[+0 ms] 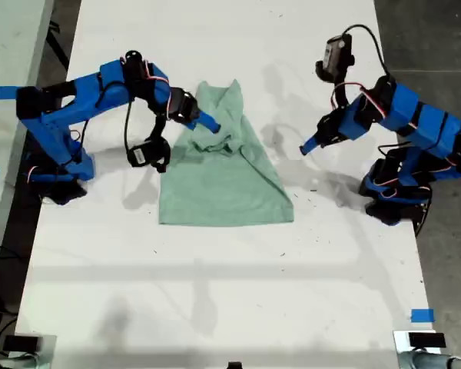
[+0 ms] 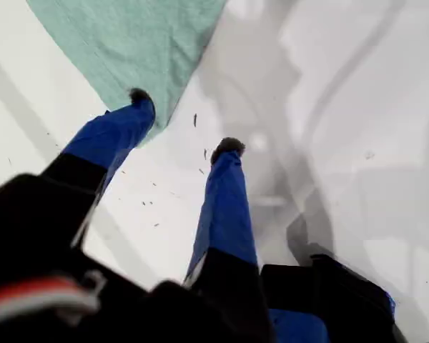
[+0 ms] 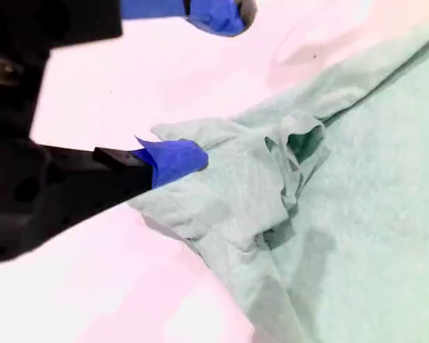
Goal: Fold tshirt
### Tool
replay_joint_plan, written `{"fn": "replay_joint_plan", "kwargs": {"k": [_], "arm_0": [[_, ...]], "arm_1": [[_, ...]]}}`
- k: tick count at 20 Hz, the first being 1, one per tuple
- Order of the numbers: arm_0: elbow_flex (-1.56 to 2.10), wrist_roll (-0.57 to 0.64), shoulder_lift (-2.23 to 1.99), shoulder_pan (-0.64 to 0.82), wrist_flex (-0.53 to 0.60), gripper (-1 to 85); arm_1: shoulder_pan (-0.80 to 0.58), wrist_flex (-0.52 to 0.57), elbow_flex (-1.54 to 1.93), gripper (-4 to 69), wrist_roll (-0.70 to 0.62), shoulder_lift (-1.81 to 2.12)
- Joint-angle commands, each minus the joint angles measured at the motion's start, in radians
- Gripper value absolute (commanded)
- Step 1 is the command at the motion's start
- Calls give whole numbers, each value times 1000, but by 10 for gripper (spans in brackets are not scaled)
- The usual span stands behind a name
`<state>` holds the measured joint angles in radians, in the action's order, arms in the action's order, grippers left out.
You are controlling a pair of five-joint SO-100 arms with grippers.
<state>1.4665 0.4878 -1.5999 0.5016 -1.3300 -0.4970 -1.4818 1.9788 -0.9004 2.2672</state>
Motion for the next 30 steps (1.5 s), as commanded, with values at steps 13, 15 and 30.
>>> {"fn": "replay_joint_plan", "kwargs": {"k": [13, 15, 30], "arm_0": [[641, -350, -430, -258, 250, 277], [652, -350, -431, -258, 252, 278], [775, -347, -537, -216, 270, 278]], "arm_1": [[238, 279, 43, 322, 81, -245], [264, 281, 35, 325, 94, -256], [295, 489, 17, 215, 112, -661]]}}
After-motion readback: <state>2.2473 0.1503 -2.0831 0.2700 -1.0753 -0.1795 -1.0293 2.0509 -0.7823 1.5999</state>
